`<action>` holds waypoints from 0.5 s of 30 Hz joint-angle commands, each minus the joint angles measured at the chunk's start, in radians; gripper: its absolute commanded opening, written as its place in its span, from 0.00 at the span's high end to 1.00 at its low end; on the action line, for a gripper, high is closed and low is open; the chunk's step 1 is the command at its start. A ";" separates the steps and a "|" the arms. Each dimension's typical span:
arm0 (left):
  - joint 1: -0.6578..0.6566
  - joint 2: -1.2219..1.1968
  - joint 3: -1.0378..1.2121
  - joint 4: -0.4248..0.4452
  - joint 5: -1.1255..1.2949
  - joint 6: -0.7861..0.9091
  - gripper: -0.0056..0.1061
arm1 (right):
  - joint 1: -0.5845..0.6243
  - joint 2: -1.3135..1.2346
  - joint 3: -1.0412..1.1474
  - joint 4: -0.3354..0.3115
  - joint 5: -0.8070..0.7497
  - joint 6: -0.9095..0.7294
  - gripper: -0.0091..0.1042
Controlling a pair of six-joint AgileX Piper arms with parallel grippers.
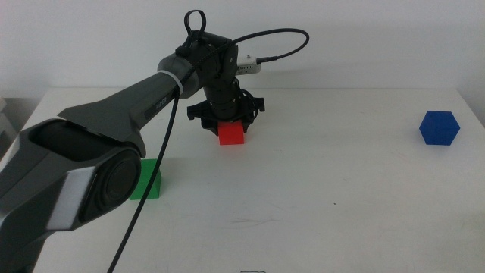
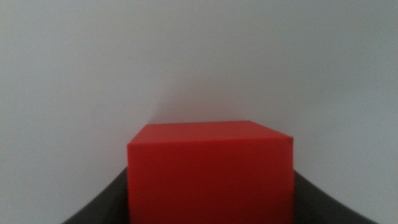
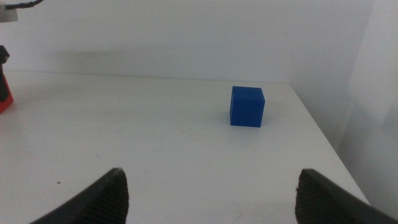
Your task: Stack red cubes first, then green, then blue cubes in a specific spot.
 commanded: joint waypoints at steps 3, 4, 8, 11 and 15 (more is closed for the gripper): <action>-0.002 -0.079 -0.038 -0.017 -0.047 0.007 0.70 | -0.005 -0.023 -0.019 -0.011 -0.076 -0.002 0.13; -0.002 -0.081 -0.038 -0.017 -0.044 0.010 0.74 | -0.005 -0.023 -0.019 -0.011 -0.076 -0.002 0.13; -0.002 -0.099 -0.038 -0.070 0.007 0.047 0.92 | -0.005 -0.023 -0.019 -0.011 -0.076 -0.002 0.13; -0.011 -0.120 -0.036 -0.075 0.028 0.065 0.96 | -0.005 -0.023 -0.019 -0.011 -0.076 -0.002 0.13; -0.062 -0.173 0.010 0.023 0.041 0.056 0.96 | -0.005 -0.023 -0.019 -0.011 -0.076 -0.002 0.13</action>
